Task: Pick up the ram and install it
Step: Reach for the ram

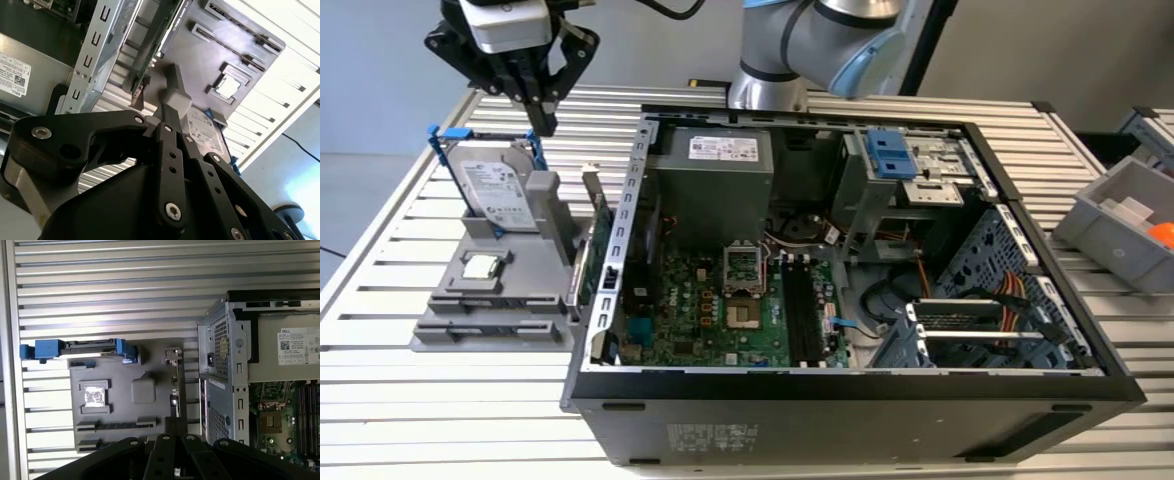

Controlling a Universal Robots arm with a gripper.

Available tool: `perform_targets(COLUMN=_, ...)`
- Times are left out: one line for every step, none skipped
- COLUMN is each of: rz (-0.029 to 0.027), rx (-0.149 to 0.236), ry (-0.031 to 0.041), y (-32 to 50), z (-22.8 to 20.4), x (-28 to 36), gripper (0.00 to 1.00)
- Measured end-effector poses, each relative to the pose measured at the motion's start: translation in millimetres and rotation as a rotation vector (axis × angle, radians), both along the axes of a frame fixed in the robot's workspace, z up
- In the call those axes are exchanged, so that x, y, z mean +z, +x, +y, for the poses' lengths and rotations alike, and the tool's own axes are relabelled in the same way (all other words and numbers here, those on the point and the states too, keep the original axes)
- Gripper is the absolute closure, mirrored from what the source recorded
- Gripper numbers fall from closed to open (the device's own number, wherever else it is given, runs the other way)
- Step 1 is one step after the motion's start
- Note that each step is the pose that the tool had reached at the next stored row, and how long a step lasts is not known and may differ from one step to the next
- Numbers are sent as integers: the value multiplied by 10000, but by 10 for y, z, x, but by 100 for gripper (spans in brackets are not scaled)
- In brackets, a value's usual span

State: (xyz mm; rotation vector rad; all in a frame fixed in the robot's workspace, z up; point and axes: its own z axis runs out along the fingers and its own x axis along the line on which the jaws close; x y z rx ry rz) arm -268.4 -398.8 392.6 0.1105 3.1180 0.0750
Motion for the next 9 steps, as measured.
perform_targets(rz=0, rx=0, ry=0, y=-8, z=0, x=0, gripper=100)
perform_targets(rz=-1, rx=0, ry=0, y=-16, z=0, x=0, gripper=100)
perform_targets(rz=0, rx=0, ry=0, y=-24, z=0, x=0, gripper=100)
perform_targets(rz=0, rx=0, ry=0, y=-31, z=0, x=0, gripper=100)
perform_targets(rz=-1, rx=0, ry=0, y=-38, z=0, x=0, gripper=100)
perform_targets(rz=0, rx=1, ry=0, y=-46, z=0, x=0, gripper=100)
perform_targets(rz=0, rx=0, ry=0, y=-54, z=0, x=0, gripper=100)
perform_targets(rz=0, rx=0, ry=0, y=-62, z=0, x=0, gripper=100)
perform_targets(rz=0, rx=0, ry=0, y=-70, z=0, x=0, gripper=100)
